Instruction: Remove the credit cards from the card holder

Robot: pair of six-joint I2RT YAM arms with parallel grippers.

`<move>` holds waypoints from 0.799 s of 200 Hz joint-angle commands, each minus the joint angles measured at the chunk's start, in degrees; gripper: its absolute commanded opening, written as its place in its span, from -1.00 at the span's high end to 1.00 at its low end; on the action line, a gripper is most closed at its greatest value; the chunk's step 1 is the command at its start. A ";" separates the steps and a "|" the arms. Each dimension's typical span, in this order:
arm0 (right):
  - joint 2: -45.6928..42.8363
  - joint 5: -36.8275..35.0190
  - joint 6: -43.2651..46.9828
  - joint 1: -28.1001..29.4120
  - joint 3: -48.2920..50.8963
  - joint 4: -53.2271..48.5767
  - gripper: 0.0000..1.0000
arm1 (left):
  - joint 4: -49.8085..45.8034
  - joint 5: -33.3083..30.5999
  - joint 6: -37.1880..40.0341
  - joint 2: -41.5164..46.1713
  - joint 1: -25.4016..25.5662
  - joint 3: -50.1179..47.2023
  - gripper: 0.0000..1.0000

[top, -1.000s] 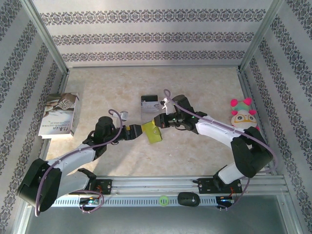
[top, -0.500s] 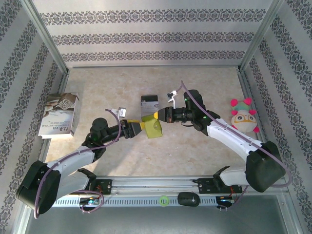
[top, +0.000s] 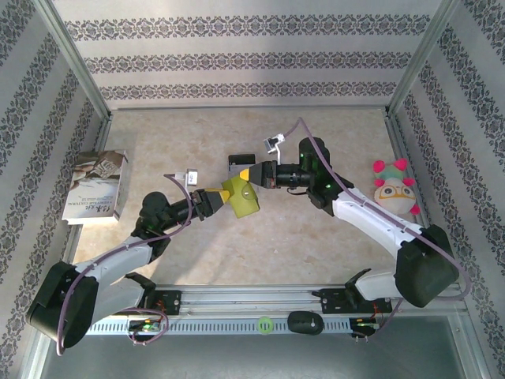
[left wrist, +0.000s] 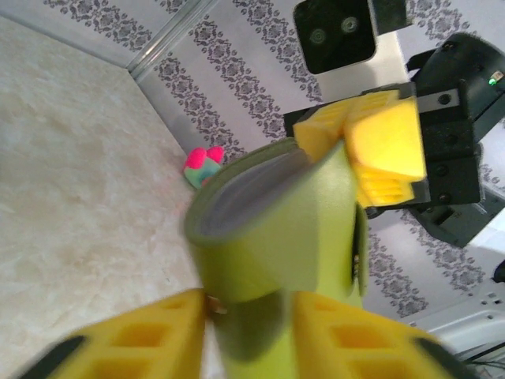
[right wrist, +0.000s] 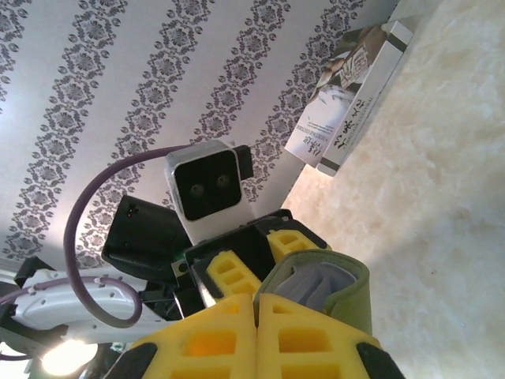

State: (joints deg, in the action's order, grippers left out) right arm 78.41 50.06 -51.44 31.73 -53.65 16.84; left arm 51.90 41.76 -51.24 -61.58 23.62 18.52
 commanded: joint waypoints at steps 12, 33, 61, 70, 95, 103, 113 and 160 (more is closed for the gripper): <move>1.80 0.39 -4.20 1.14 -0.33 7.13 1.00 | 2.93 1.67 0.01 2.74 0.63 0.46 -0.09; 0.75 0.17 -4.63 1.15 -1.15 7.07 1.00 | -0.97 -0.01 2.23 3.82 0.69 0.04 -0.14; -0.69 0.65 -5.29 1.15 -2.41 6.81 1.00 | -3.84 -1.40 4.19 5.48 0.54 -0.67 -0.33; -0.94 0.78 -5.49 1.31 -2.72 6.86 1.00 | -3.63 -1.46 4.32 5.92 0.54 -0.74 -0.38; -1.09 0.99 -5.90 1.92 -3.61 7.13 1.00 | -2.77 -0.86 4.21 6.44 0.49 -0.30 -0.52; -1.13 1.00 -5.97 2.18 -3.92 7.35 1.00 | -3.48 -0.81 4.59 6.62 0.51 0.00 -0.55; -1.46 0.94 -5.96 2.37 -4.34 7.07 1.00 | -4.52 -0.80 5.02 6.82 0.45 0.23 -0.58; -1.50 0.56 -6.16 2.98 -4.68 7.06 1.00 | -1.16 0.68 3.40 7.66 0.35 0.10 -0.39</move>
State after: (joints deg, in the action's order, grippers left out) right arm 77.80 50.24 -57.08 33.65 -56.23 20.47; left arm 47.20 40.29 -47.62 -54.74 23.62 18.33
